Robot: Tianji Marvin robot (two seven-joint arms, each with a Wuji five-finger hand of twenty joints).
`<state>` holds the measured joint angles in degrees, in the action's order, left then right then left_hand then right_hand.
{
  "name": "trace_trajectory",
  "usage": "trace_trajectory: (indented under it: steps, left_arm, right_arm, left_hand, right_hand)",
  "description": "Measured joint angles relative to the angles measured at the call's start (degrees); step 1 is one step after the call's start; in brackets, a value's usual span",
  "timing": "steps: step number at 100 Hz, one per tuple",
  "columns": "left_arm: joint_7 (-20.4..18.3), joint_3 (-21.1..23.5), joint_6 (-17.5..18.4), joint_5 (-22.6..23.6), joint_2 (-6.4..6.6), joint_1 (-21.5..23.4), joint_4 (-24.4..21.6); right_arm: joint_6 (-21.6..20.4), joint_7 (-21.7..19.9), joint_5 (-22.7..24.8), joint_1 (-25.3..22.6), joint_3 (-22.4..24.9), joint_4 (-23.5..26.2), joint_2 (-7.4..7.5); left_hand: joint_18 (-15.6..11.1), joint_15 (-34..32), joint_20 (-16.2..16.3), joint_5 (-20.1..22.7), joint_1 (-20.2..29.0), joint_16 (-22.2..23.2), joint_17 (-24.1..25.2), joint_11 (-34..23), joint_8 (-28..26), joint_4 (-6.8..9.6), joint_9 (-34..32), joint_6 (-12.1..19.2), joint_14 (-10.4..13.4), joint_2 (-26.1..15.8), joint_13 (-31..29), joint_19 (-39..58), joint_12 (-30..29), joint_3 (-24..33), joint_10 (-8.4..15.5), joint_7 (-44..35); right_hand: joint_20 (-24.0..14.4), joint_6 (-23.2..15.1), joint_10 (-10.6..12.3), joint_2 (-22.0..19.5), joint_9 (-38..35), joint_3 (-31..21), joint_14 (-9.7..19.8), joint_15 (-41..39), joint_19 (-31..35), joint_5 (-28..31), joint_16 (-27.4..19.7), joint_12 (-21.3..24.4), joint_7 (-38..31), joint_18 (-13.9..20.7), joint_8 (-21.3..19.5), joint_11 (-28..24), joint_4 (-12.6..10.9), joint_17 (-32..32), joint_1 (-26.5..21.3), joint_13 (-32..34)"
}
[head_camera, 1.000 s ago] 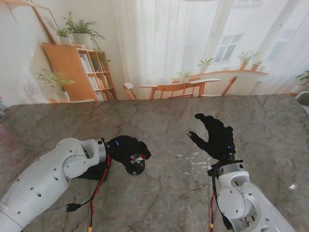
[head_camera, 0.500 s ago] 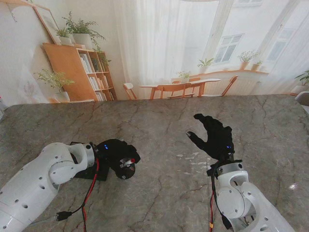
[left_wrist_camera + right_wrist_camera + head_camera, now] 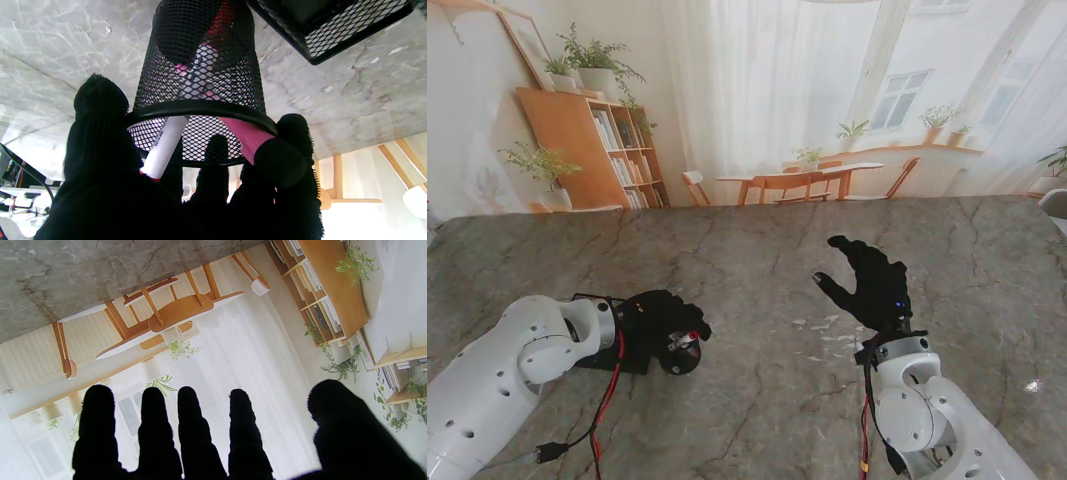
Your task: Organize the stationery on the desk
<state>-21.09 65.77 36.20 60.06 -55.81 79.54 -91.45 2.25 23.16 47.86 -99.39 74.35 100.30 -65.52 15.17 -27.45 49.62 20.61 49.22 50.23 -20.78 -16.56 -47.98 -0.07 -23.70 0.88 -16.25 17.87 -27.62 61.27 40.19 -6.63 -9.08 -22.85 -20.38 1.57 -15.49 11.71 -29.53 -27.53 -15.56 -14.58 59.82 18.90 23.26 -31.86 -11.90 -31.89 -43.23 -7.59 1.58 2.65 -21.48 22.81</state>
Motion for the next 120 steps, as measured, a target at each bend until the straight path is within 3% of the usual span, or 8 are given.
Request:
trace_trajectory:
  steps: [19, 40, 49, 65, 79, 105, 112, 120]
  left_arm:
    - [-0.6, 0.9, -0.4, 0.2, 0.09, 1.2, -1.0]
    - [0.3, 2.3, -1.1, 1.4, -0.01, 2.9, -2.2]
    - [1.0, 3.1, -1.9, 1.9, -0.11, 3.8, -2.8]
    - [1.2, 4.2, -2.8, 1.6, -0.31, 4.9, -4.1]
    - [1.4, 4.7, -3.2, 1.6, -0.42, 5.3, -5.0]
    - [1.6, 5.7, -4.5, -0.4, -0.72, 6.1, -6.4]
    - [1.6, 6.3, -6.9, -3.4, -0.92, 6.9, -7.3]
    - [1.9, 7.2, -9.4, -5.6, -1.25, 8.0, -8.9]
  right_arm:
    - [0.1, -0.1, -0.1, 0.0, 0.0, 0.0, 0.00]
    - [0.1, -0.3, -0.1, 0.0, -0.1, 0.0, 0.00]
    - [0.2, -0.4, -0.2, 0.0, -0.1, 0.0, 0.00]
    - [0.2, -0.4, -0.2, 0.0, -0.1, 0.0, 0.00]
    - [0.4, -0.5, -0.2, 0.0, -0.1, 0.0, 0.00]
    - [0.5, -0.6, -0.2, 0.0, -0.1, 0.0, 0.00]
    - [0.5, -0.7, -0.3, 0.0, -0.1, 0.0, 0.00]
    - [0.5, -0.7, -0.5, 0.0, -0.1, 0.0, 0.00]
  left_hand:
    - [4.6, 4.1, 1.3, -0.5, -0.9, -4.6, 6.2, 5.7, 9.3, 0.01, 0.6, -1.9, 0.5, -5.0, 1.9, -4.4, -5.5, 0.6, 0.4, 12.9]
    - [8.5, 8.0, 1.2, -2.8, -3.6, -9.6, 9.1, 9.3, 13.6, 0.02, 0.5, -3.4, 3.1, -5.9, 3.5, -8.4, -11.0, 3.5, 1.7, 16.5]
    - [9.7, 9.6, 0.3, -3.8, -5.7, -12.0, 9.8, 10.2, 15.1, 0.02, 1.2, -3.9, 3.4, -8.2, 4.1, -10.1, -12.7, 3.6, 1.8, 16.8]
    - [12.8, 13.7, -4.7, -4.5, -7.7, -18.7, 11.8, 11.7, 17.6, 0.02, 3.1, -4.0, 3.2, -8.3, 5.9, -14.7, -16.5, 4.1, 1.3, 18.0]
    - [15.8, 17.5, -11.6, -6.6, -8.8, -25.2, 14.6, 12.7, 19.0, 0.02, 4.9, -4.8, 1.8, -8.9, 8.7, -19.7, -19.3, 4.3, 0.7, 19.1]
    - [17.7, 19.4, -21.8, -7.3, -11.6, -31.4, 19.2, 13.4, 20.4, 0.02, 6.7, -5.4, 0.4, -12.0, 12.8, -27.0, -21.6, 5.0, 0.1, 19.6]
    - [17.8, 19.9, -24.2, -7.3, -12.2, -32.5, 19.9, 13.5, 20.4, 0.02, 7.1, -5.4, 0.3, -12.7, 13.3, -28.5, -22.1, 5.0, 0.1, 19.6]
    - [17.8, 20.3, -25.1, -7.8, -12.3, -33.4, 20.6, 13.6, 20.4, 0.02, 7.4, -5.5, 0.1, -16.4, 14.0, -29.4, -22.5, 5.1, 0.0, 19.7]
  right_hand:
    - [0.6, 0.0, 0.0, 0.0, 0.0, 0.0, 0.0, 0.0, 0.0, 0.7, 0.0, 0.0, -0.2, 0.0, 0.0, 0.0, 0.0, 0.0, 0.0, 0.0]
    - [0.6, 0.0, 0.0, 0.0, 0.0, 0.0, 0.0, 0.0, 0.0, 0.7, 0.0, 0.0, -0.2, 0.1, 0.1, 0.0, 0.0, -0.1, -0.1, 0.0]
    - [0.6, 0.0, 0.0, 0.0, 0.0, 0.0, 0.0, 0.0, 0.0, 0.7, 0.0, 0.0, -0.2, 0.1, 0.5, 0.0, 0.0, -0.4, -0.1, 0.0]
    - [0.6, 0.0, 0.0, 0.0, 0.0, 0.0, 0.0, 0.0, 0.0, 0.7, 0.0, 0.0, -0.2, 0.1, 0.6, 0.0, 0.0, -0.5, -0.1, 0.0]
    - [0.6, 0.0, 0.0, 0.0, 0.0, 0.0, 0.0, 0.0, 0.0, 0.7, 0.0, 0.0, -0.2, 0.2, 0.6, 0.0, 0.0, -0.5, -0.1, 0.0]
    - [0.6, 0.0, 0.0, -0.6, 0.0, 0.0, 0.0, 0.0, 0.0, 0.7, 0.0, 0.0, -0.2, 0.2, 0.6, 0.0, 0.0, -0.5, -0.1, 0.0]
    - [0.6, 0.0, 0.0, -0.6, 0.0, 0.0, 0.0, 0.0, 0.0, 0.7, 0.0, 0.0, -0.2, 0.3, 0.6, 0.0, 0.0, -0.5, -0.1, 0.0]
    - [0.6, 0.0, 0.0, -0.6, 0.0, 0.0, 0.0, 0.0, 0.0, 0.7, 0.0, 0.0, -0.2, 0.5, 0.6, 0.0, 0.0, -0.5, -0.1, 0.0]
